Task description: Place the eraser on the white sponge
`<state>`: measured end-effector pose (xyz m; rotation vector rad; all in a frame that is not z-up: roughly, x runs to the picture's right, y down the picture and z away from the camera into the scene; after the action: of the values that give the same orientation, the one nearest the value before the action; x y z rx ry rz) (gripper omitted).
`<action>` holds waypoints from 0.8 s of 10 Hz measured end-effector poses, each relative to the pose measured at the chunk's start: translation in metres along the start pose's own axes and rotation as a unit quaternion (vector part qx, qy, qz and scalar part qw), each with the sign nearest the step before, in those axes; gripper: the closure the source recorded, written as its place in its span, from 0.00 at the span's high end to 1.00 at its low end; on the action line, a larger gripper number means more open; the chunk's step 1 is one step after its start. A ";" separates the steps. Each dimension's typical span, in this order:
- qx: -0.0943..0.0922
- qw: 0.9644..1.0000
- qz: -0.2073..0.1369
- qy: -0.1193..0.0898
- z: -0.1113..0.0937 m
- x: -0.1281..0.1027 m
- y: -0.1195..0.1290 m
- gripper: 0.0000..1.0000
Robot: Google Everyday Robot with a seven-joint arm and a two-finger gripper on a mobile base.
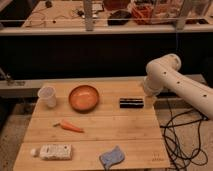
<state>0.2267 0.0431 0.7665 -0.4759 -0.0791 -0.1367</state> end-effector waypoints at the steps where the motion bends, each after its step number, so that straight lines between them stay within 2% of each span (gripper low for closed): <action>1: 0.002 1.000 -0.004 -0.002 0.002 -0.001 -0.002 0.80; 6: 0.003 1.000 -0.022 -0.013 0.031 -0.004 -0.012 0.80; 8: 0.003 1.000 -0.028 -0.015 0.034 -0.004 -0.014 0.80</action>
<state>0.2192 0.0470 0.8029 -0.4697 -0.1216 -0.1834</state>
